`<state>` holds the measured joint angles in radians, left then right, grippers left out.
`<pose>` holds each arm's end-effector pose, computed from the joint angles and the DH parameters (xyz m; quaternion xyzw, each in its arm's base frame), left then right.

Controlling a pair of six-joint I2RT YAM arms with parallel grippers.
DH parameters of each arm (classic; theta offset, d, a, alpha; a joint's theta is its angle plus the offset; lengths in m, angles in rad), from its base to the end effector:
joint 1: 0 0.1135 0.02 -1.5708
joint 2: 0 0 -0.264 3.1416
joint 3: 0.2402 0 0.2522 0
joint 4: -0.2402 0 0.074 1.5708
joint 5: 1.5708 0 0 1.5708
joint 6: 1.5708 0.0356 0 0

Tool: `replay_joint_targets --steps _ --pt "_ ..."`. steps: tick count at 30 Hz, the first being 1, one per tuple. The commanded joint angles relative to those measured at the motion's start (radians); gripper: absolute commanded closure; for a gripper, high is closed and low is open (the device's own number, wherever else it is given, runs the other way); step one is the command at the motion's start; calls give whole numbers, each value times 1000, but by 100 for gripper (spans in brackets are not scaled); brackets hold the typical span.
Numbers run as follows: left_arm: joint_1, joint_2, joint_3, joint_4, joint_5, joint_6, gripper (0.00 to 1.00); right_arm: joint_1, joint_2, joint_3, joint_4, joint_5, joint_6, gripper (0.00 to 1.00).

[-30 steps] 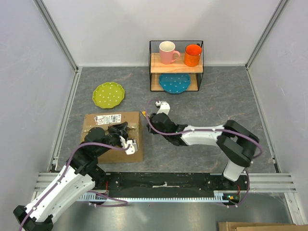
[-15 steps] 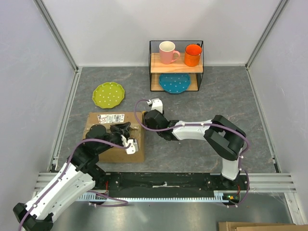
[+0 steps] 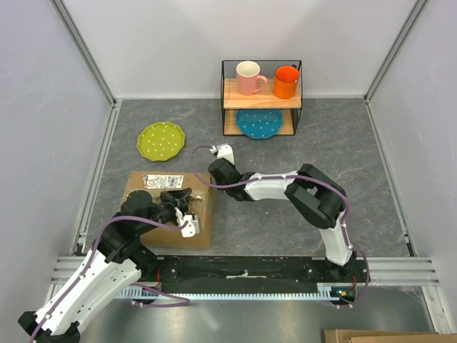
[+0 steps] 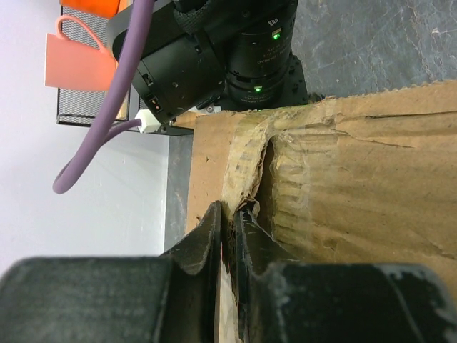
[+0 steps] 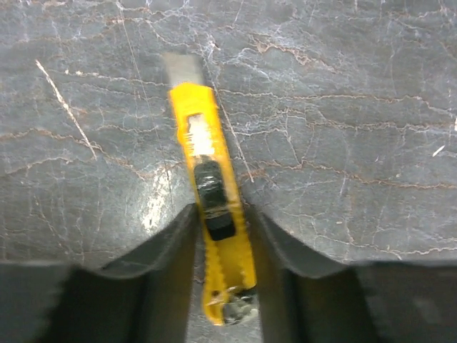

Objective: Unpack the express box
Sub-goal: Pick up the knife from the center of the board.

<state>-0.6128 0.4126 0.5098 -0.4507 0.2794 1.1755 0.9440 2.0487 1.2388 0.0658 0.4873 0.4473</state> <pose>0.0906 -0.0757 0.2654 0.6833 0.4466 0.0475 0.5756 0.2665 0.3396 0.1405 -0.1245 0.8853 0.0802 0.4408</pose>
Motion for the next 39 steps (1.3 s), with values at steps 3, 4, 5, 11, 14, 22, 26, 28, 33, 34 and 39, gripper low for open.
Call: replay_joint_targets --steps 3,4,5,11,14,22,26,28,33,34,39 --pt "-1 -9 7 56 66 -13 95 -22 -63 -102 0 -16 42 87" --pt "1 -8 3 88 72 -10 93 -24 -83 -126 3 -6 50 94" --pt "-1 -2 -2 111 86 -11 90 -24 -108 -181 12 5 60 95" --pt "-1 84 -13 272 124 26 49 -24 -352 -410 110 28 125 100" --pt "-2 107 -17 329 156 80 25 -24 -473 -486 150 24 128 100" --pt "-2 68 76 236 184 -44 1 -20 -813 -590 138 -117 4 100" --pt "-2 139 342 132 227 -391 1 -14 -1037 -616 117 -193 -120 100" --pt "-1 204 454 31 237 -620 0 -4 -1097 -610 103 -217 -169 100" --pt "-1 374 714 -132 437 -852 1 126 -1156 -520 -9 -164 -393 100" --pt "-1 373 717 -134 460 -844 0 148 -1153 -488 -27 -132 -413 100" --pt "-2 339 552 -246 396 -567 3 171 -1153 -449 -96 -32 -397 100"
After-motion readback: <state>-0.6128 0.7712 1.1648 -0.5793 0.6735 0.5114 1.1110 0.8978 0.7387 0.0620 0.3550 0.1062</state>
